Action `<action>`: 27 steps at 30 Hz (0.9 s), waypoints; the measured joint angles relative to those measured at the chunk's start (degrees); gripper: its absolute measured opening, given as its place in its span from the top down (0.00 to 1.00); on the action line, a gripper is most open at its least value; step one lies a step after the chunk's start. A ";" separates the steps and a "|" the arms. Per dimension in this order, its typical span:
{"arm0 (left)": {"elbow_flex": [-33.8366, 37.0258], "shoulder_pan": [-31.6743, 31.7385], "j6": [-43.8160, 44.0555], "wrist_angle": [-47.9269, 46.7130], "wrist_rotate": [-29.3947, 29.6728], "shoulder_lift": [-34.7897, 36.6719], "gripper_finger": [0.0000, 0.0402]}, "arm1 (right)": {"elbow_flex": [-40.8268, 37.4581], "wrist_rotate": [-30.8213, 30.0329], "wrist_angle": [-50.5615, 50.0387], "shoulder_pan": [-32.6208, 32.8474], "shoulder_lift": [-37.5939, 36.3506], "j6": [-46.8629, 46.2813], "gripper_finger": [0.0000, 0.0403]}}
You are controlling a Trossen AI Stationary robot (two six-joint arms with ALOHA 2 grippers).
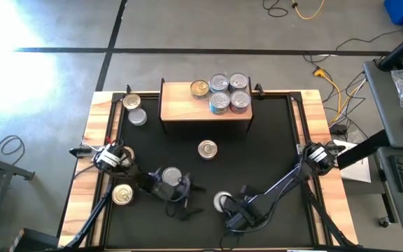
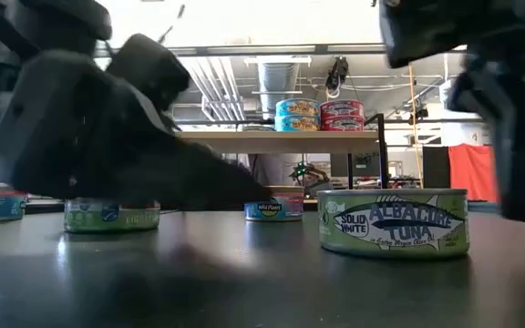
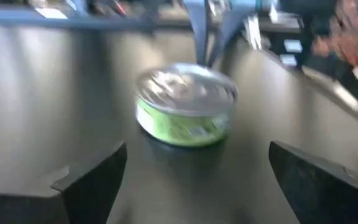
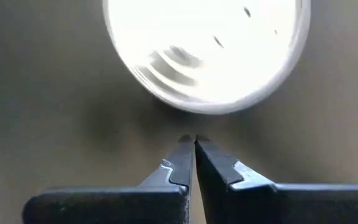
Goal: Stack canned seafood by type on shelf
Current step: Stack the green tuna can on top of the other green tuna can on the shelf
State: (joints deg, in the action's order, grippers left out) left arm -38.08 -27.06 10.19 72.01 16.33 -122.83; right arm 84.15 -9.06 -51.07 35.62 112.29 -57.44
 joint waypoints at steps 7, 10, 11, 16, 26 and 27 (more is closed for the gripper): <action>-7.39 1.77 -5.13 -14.33 -3.12 0.00 0.03 | -0.25 -0.10 1.18 -2.25 0.00 5.95 0.97; -10.37 2.64 -6.53 -19.42 -5.72 0.00 0.02 | -0.28 -0.20 1.27 -3.00 0.00 8.35 0.97; -11.38 2.93 -6.92 -21.65 -5.75 0.00 0.01 | -0.31 -0.25 1.24 -3.28 0.00 9.13 0.97; -14.75 4.70 -8.53 -27.12 -5.57 0.02 0.00 | -0.40 -0.42 1.48 -4.41 0.00 12.36 0.97; -15.28 7.36 -9.68 -29.20 -6.44 0.20 0.00 | -0.73 -2.19 -1.16 -4.96 0.00 15.60 0.97; -15.24 7.13 -9.32 -29.84 -6.52 0.40 0.00 | -0.80 -2.46 -2.49 -4.96 0.00 15.62 0.97</action>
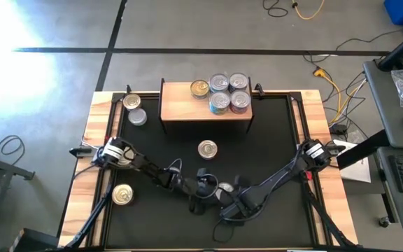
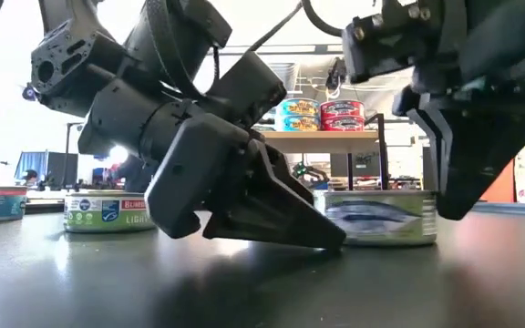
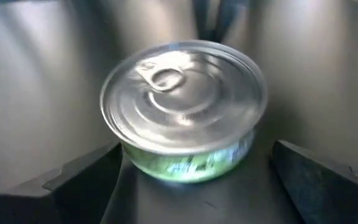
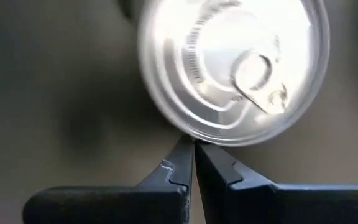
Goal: Stack canned seafood by type on shelf
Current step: Stack the green tuna can on top of the other green tuna can on the shelf
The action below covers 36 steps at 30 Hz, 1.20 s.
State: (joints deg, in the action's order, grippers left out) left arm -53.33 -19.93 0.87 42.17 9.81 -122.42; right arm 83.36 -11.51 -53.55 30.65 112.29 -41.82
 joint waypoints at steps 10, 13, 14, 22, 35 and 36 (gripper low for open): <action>1.27 0.35 -0.93 -8.64 -2.47 4.09 0.00 | -3.05 -1.37 -4.36 0.14 0.00 0.53 0.97; 1.66 2.55 -1.42 -7.82 -4.46 4.30 0.00 | -4.70 -0.47 -4.11 0.64 0.00 0.46 0.97; 1.68 3.24 -1.68 -7.03 -4.99 4.09 0.00 | -5.02 -0.54 -3.95 0.69 -0.01 0.47 0.97; -2.13 4.88 -0.99 -6.34 -7.67 0.01 0.00 | -5.87 -1.30 -1.10 0.65 -0.15 4.11 0.97; -8.13 5.13 -0.76 -1.57 -8.10 -7.38 0.00 | -6.02 -5.14 2.70 -0.48 -0.11 8.64 0.97; -8.68 5.07 -0.51 -1.66 -8.09 -7.94 0.00 | -5.97 -5.30 2.65 -0.57 -0.09 8.98 0.97</action>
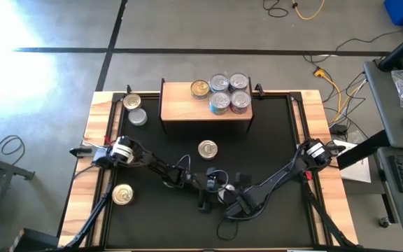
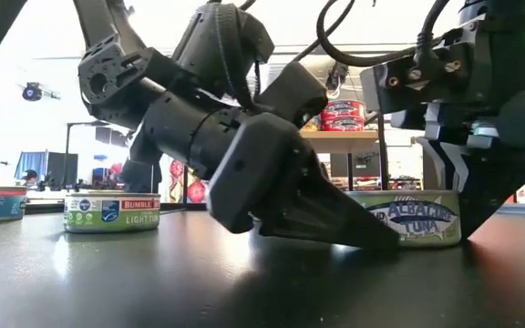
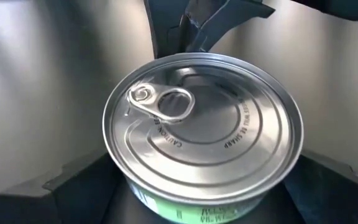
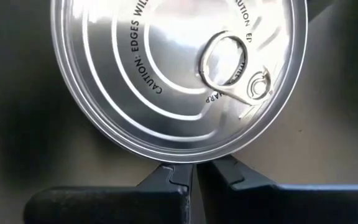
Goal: Stack canned seafood by type on shelf
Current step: Stack the green tuna can on top of the other green tuna can on the shelf
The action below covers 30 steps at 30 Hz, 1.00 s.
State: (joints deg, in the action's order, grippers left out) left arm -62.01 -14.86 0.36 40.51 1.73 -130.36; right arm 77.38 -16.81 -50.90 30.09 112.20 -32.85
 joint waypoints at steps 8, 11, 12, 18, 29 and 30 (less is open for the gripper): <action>-1.00 -0.90 1.98 3.45 0.51 -0.97 0.00 | 0.66 -0.78 -0.98 -0.48 0.02 0.01 0.97; 0.06 -0.97 4.00 7.94 1.27 -1.05 0.00 | 1.37 -1.20 -1.73 -0.48 0.02 -0.08 0.97; 0.58 -1.01 4.86 9.27 1.31 -1.02 0.01 | 1.63 -1.42 -1.95 -0.48 -0.04 -0.10 0.97; 7.15 -2.12 7.41 15.39 4.13 2.90 0.07 | 3.02 -3.48 -1.08 -0.51 -2.51 -0.22 0.97; 24.23 -2.10 3.03 10.09 13.28 29.95 0.07 | 3.26 -14.30 3.02 -2.36 -17.46 9.66 0.97; 24.91 -1.78 1.75 7.39 13.91 33.21 0.07 | 3.26 -14.14 4.30 -3.45 -18.56 11.99 0.97</action>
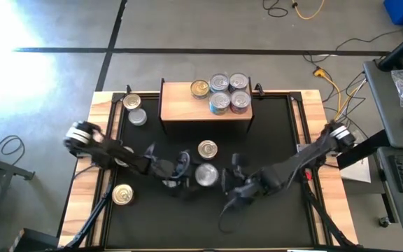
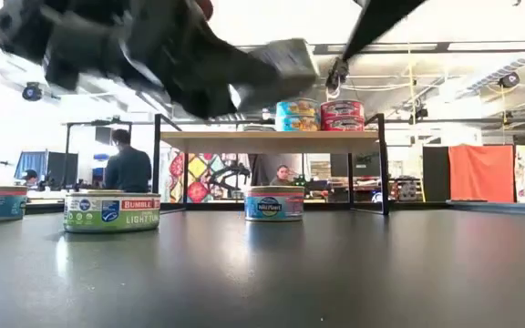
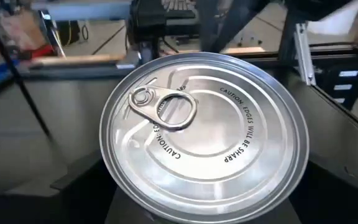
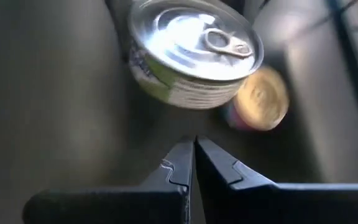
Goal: Stack canned seafood by type on shelf
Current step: Stack the green tuna can on top of the other green tuna can on the shelf
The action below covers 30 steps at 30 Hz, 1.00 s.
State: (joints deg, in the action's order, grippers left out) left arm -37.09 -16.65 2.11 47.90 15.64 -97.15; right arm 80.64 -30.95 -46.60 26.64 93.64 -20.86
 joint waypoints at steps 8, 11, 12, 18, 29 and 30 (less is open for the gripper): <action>0.57 8.14 -10.93 -22.50 -0.87 20.46 0.07 | -0.15 6.49 5.89 -13.15 -3.54 18.41 0.97; -1.21 14.97 -14.26 -30.80 -4.39 24.15 0.07 | -0.20 7.92 7.95 -17.35 -3.58 24.97 0.97; -2.12 17.54 -15.42 -32.72 -6.33 24.82 0.07 | -0.20 8.81 8.77 -18.50 -3.58 27.21 0.97; -11.21 33.21 -21.45 -45.90 -19.38 25.88 0.07 | -0.31 17.59 15.71 -24.35 -3.83 37.00 0.97; -30.17 54.21 -28.55 -59.59 -41.71 13.34 0.07 | -0.37 26.94 28.64 -33.83 -5.91 48.37 0.97; -31.93 55.55 -29.59 -60.93 -42.68 11.62 0.07 | -0.37 26.95 29.51 -34.93 -6.20 49.28 0.97</action>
State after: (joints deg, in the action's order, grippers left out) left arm -69.02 38.90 -27.48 -13.04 -27.04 -85.53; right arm 80.27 -4.00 -17.09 -8.29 87.45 28.42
